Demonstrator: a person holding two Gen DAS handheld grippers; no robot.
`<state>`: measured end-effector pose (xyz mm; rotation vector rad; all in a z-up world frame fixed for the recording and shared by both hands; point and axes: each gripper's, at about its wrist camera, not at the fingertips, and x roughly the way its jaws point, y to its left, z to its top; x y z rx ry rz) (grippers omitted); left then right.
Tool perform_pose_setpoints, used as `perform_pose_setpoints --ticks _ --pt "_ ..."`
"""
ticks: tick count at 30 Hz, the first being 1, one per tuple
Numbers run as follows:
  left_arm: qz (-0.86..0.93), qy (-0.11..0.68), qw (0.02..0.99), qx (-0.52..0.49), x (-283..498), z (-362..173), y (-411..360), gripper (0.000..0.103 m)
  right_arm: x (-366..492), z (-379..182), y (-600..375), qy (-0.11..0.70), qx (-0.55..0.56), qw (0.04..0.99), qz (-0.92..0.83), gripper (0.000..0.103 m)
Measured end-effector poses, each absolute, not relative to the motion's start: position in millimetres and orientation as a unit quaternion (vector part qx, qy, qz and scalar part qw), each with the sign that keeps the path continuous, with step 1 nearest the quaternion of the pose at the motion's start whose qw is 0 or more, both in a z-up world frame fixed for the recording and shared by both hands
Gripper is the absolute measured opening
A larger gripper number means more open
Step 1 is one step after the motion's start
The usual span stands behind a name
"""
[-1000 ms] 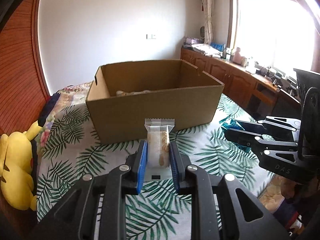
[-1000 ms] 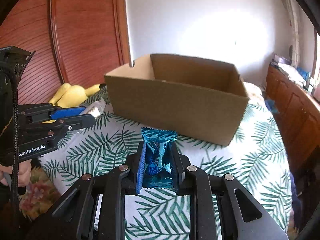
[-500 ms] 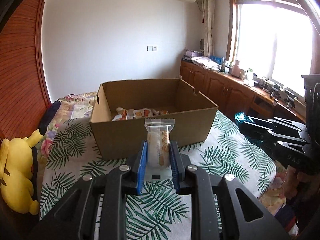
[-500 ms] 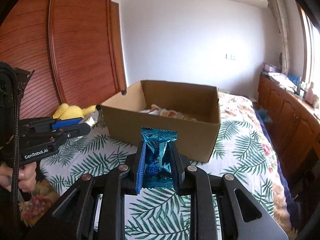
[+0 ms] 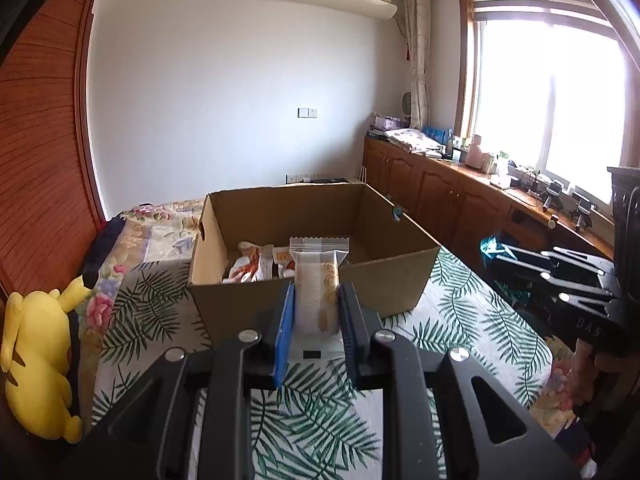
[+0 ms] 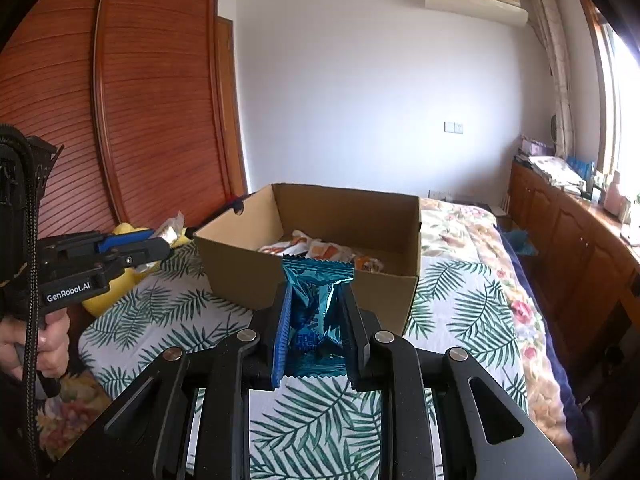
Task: Organize snacks
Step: 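Lift both snacks and carry them over the cardboard box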
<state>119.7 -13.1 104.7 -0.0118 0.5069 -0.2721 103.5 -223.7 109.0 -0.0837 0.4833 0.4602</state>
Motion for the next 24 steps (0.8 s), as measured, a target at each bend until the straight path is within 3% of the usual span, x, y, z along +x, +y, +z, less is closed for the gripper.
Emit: perform_pose_setpoints --ticks 24 --pt "-0.126 0.298 0.946 0.0 276.1 60.8 -11.2 0.02 245.1 75.0 -193.6 0.268 -0.034 0.931 0.245 0.021"
